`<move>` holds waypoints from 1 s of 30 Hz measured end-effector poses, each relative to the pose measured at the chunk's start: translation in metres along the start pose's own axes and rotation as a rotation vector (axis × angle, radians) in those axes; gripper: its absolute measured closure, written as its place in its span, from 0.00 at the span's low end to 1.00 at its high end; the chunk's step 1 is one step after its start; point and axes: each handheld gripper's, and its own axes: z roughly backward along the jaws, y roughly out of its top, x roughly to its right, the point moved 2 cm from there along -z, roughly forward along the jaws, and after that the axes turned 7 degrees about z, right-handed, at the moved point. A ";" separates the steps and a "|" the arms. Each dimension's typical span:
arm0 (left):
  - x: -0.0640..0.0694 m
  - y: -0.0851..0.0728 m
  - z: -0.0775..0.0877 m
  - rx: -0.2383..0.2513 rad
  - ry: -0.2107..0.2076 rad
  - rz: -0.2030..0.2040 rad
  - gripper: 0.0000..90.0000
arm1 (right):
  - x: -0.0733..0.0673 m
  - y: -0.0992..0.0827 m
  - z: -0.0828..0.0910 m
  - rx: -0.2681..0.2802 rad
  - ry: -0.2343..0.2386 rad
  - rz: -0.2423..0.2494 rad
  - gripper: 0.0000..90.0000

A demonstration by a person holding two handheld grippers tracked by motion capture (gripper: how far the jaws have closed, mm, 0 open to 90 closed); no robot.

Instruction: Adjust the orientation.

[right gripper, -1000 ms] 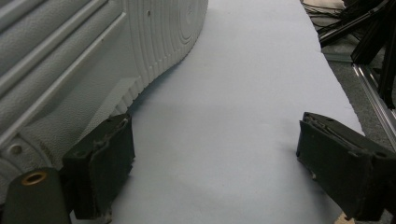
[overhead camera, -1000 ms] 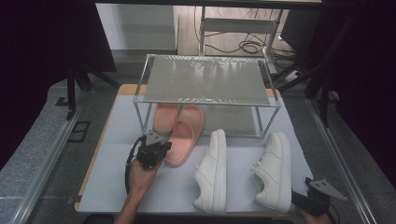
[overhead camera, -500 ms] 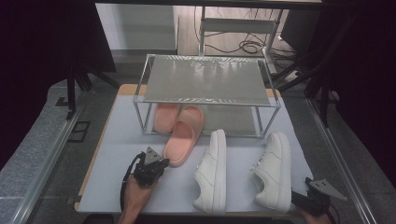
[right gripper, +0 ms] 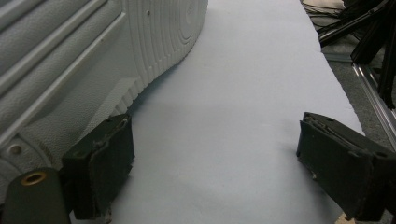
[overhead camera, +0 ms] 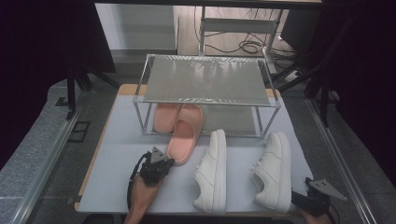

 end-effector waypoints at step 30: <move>0.018 0.035 -0.024 0.051 0.006 -0.039 1.00 | 0.000 0.000 0.000 0.000 0.001 0.001 0.13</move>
